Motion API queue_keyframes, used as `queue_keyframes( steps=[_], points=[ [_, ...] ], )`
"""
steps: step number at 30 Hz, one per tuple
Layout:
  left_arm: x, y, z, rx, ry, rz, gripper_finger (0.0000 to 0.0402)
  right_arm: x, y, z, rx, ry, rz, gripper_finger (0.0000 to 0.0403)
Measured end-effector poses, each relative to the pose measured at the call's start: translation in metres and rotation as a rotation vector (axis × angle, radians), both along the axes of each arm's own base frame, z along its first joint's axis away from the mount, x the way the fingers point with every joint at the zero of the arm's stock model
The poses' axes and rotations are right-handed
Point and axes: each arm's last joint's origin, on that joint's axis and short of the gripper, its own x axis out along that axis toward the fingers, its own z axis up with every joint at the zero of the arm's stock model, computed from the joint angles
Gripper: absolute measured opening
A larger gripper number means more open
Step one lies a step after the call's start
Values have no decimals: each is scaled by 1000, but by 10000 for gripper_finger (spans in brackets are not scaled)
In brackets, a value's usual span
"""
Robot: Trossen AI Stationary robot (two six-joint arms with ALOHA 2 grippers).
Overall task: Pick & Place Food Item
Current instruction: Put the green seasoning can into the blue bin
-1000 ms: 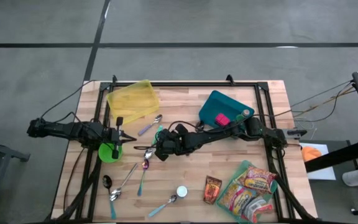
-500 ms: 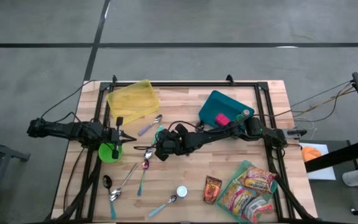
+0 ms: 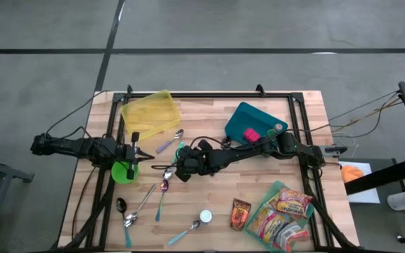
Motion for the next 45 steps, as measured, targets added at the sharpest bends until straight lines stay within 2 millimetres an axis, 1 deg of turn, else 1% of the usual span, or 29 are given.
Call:
queue_keyframes(
  steps=[4, 11, 26, 35, 42, 45],
  points=[
    [0, 0, 0, 0, 0, 0, 0, 0, 0, 1, 0, -1, 1, 120],
    [0, 0, 0, 0, 0, 0, 0, -2, 1, 8, 0, 2, 18, 120],
    [0, 0, 0, 0, 0, 0, 0, -11, 15, 44, -24, -44, 81, 120],
    [0, 0, 0, 0, 0, 0, 0, -28, 26, 71, -59, -16, 112, 120],
    [0, 0, 0, 0, 0, 0, 0, -49, 38, 92, -96, -6, 98, 120],
    [0, 0, 0, 0, 0, 0, 0, -62, 42, 102, -94, -17, 115, 120]
  ],
)
